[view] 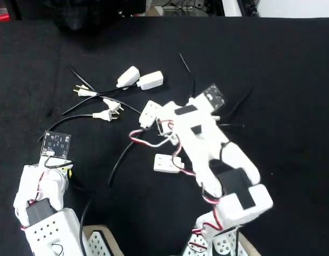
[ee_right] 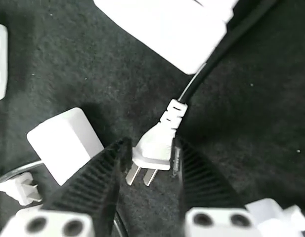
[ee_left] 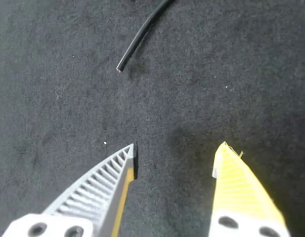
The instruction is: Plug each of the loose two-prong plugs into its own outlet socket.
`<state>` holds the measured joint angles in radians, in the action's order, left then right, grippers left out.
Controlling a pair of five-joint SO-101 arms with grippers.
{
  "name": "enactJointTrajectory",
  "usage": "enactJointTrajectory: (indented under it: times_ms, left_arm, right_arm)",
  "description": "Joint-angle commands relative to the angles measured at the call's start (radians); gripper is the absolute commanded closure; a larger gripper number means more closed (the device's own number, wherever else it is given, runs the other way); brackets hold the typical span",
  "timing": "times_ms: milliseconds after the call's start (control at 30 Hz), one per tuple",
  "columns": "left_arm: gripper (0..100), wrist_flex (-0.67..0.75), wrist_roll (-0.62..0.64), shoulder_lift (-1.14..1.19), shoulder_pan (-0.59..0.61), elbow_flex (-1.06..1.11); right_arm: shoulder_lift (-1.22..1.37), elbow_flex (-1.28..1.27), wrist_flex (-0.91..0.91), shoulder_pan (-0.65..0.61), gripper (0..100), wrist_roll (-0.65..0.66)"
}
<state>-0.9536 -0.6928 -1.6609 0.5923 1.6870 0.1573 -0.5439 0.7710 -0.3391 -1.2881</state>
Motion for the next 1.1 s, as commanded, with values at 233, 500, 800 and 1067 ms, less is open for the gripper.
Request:
enactJointTrajectory:
  times_ms: [233, 500, 800, 1067]
  left_arm:
    - [75, -0.003, 0.008, -0.012, -0.001, 0.021]
    - [75, -0.003, 0.008, -0.012, -0.001, 0.021]
    - [75, -0.003, 0.005, -0.012, -0.001, 0.021]
    - [75, -0.002, 0.005, -0.012, -0.001, 0.021]
  right_arm:
    - [0.179, 0.168, 0.072, -0.003, 87.4, 0.011]
    - [0.186, 0.189, 0.066, 0.02, 87.4, 0.012]
    - [0.176, 0.191, 0.097, 0.051, 98.7, 0.133]
    - [0.088, 0.225, 0.198, 0.051, 98.7, 0.253]
